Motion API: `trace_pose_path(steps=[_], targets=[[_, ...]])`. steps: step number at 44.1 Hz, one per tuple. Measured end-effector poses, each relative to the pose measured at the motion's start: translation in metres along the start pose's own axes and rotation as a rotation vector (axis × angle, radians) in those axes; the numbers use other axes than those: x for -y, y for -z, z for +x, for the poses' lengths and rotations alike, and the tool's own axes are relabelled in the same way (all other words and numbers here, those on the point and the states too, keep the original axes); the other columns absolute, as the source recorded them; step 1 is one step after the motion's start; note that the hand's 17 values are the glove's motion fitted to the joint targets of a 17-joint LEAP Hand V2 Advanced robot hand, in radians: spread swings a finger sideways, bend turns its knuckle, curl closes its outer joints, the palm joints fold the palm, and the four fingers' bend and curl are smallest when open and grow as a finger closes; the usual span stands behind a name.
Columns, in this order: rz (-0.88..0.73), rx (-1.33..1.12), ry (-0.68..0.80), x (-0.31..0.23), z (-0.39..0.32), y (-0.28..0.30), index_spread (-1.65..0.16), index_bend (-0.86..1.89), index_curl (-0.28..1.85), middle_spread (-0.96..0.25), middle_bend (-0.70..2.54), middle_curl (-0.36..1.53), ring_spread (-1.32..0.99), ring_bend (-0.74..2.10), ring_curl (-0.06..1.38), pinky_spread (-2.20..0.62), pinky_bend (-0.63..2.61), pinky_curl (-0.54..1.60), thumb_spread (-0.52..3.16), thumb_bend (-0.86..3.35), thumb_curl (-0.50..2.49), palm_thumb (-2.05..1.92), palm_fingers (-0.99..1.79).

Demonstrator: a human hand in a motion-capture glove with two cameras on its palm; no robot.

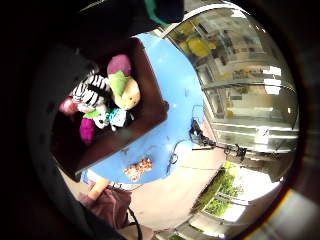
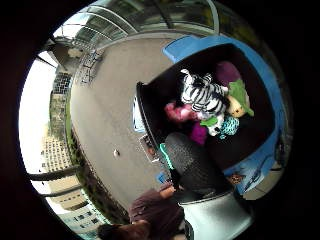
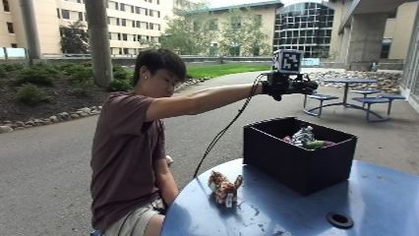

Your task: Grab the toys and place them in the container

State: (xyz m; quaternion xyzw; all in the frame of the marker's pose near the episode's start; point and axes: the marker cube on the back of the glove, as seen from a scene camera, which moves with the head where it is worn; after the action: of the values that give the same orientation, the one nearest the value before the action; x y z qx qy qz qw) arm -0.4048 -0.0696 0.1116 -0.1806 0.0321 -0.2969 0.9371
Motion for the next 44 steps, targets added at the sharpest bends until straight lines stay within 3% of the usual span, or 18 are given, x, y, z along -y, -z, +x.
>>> trace_pose_path(steps=[7,18,21,29,32,35,40,44], targets=[[0.017,0.047,-0.005,-0.040,0.049,0.017,-0.23,0.06,0.31,-0.01,0.11,0.33,-0.01,0.15,0.43,0.06,0.89,0.41,1.16,-0.02,0.58,0.00,-0.38],[0.052,0.083,-0.133,-0.119,0.133,0.027,-0.24,0.07,0.24,-0.02,0.12,0.29,0.00,0.17,0.40,0.06,0.82,0.37,1.22,-0.02,0.50,0.01,-0.30],[0.040,0.027,-0.216,-0.142,0.163,0.021,-0.24,0.08,0.23,-0.02,0.13,0.28,0.00,0.18,0.40,0.06,0.80,0.36,1.22,-0.02,0.48,0.01,-0.27],[-0.021,0.044,-0.195,-0.198,0.202,-0.010,-0.24,0.09,0.20,-0.04,0.13,0.27,-0.01,0.19,0.40,0.06,0.76,0.35,1.24,-0.01,0.44,0.02,-0.23],[-0.048,0.028,-0.102,-0.217,0.207,-0.031,-0.24,0.08,0.19,-0.04,0.14,0.27,-0.01,0.19,0.39,0.05,0.76,0.35,1.24,-0.01,0.43,0.02,-0.22],[-0.071,-0.003,-0.104,-0.232,0.209,-0.057,-0.24,0.08,0.19,-0.04,0.14,0.27,-0.02,0.19,0.39,0.05,0.75,0.35,1.24,-0.02,0.42,0.02,-0.22],[-0.073,-0.042,0.133,-0.260,0.216,-0.104,-0.24,0.08,0.18,-0.06,0.14,0.26,-0.02,0.19,0.39,0.05,0.75,0.35,1.24,-0.02,0.40,0.02,-0.22],[-0.079,-0.017,0.174,-0.268,0.209,-0.148,-0.24,0.08,0.17,-0.07,0.14,0.26,-0.02,0.20,0.39,0.04,0.75,0.35,1.24,-0.02,0.39,0.02,-0.22]])
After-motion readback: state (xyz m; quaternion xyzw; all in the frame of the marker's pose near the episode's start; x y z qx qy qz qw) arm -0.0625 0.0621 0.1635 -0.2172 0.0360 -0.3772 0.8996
